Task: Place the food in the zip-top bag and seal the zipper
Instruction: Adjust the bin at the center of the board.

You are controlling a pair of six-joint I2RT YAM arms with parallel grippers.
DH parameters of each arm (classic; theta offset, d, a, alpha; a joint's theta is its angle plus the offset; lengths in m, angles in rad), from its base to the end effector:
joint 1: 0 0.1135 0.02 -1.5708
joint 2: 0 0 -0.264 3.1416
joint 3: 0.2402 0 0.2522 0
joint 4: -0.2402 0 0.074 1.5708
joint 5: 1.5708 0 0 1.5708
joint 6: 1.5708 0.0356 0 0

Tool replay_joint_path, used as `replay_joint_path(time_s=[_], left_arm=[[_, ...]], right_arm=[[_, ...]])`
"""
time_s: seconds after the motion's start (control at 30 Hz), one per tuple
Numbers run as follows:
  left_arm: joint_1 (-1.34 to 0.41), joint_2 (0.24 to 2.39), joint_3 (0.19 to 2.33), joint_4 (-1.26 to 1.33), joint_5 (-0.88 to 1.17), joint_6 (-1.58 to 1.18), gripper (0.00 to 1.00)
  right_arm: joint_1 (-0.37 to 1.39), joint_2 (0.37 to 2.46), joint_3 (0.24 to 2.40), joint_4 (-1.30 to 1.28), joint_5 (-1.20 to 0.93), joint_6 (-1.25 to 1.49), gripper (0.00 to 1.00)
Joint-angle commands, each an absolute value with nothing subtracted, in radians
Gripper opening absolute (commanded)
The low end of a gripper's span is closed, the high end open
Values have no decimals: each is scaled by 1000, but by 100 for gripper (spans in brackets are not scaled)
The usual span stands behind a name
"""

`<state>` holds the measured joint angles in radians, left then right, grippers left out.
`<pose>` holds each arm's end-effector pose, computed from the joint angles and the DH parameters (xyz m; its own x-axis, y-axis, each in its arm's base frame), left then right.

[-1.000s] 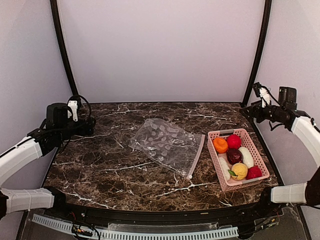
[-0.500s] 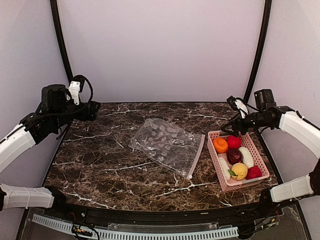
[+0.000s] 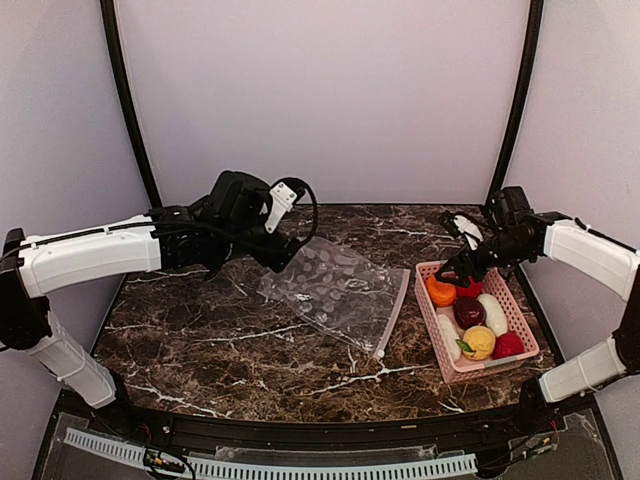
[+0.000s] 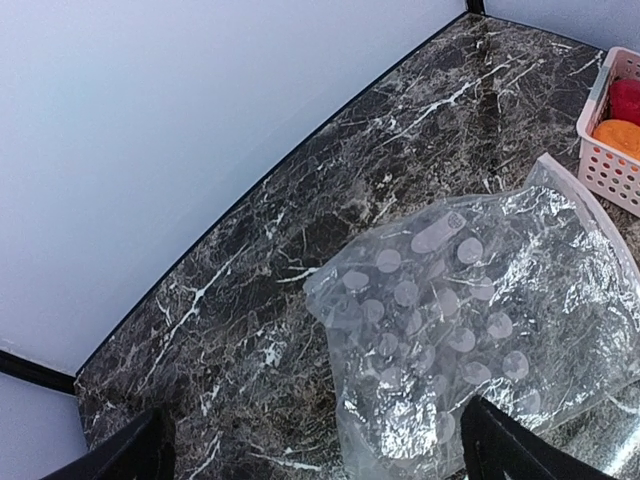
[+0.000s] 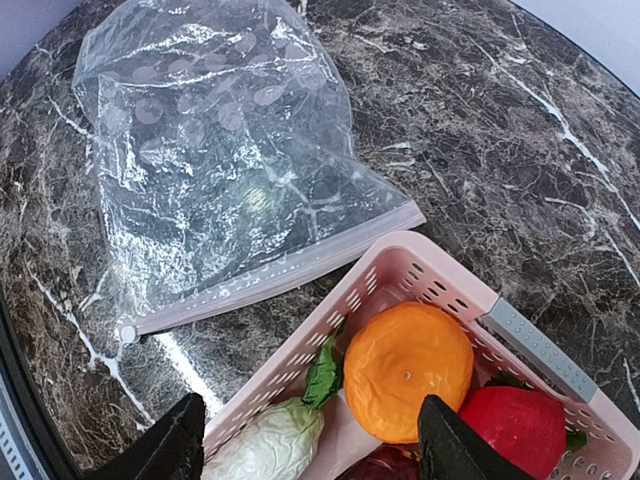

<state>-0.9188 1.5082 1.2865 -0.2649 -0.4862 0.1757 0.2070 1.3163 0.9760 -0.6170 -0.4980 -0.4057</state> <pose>0.2249 -0.2672 0.3323 -0.2003 0.5171 -0.8321 0.4948 0.7865 0.3697 0.2559 0.0711 0.2577 -0.5578 -0.4714 -0.6831 -0.7290 0.6718 0.1316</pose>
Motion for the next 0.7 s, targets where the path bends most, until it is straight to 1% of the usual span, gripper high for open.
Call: replay_joint_path(time_s=[0.0,0.1,0.17,0.27,0.33,0.43,0.5,0.6,0.67], left_arm=[[-906,1437,1161,-164,-466,194,99],[-907,1369,1029,-29,-469,187,99],[-906,1347,986,44,-488,178,99],[-905,1349,967,59,-596,128,99],[-905,1375,989,31,-628,132,99],[-905,1414,1058,-101,-540,165,99],[-904,1405,1044,-60,-524,148,98],[-905,1373,1009,-30,-475,149,91],[-905,1364,1012,-36,-449,147,89]], right_arm=[[245,1329,970,-649,-470,-435,70],[253,1363,975,-652,-485,-412,70],[254,1390,993,-657,-508,-394,69],[268,1438,1023,-666,-501,-382,66],[278,1480,1049,-675,-481,-375,62],[290,1540,1089,-694,-482,-353,54],[300,1571,1105,-700,-490,-344,51],[320,1608,1120,-702,-480,-333,45],[327,1628,1130,-704,-479,-328,44]])
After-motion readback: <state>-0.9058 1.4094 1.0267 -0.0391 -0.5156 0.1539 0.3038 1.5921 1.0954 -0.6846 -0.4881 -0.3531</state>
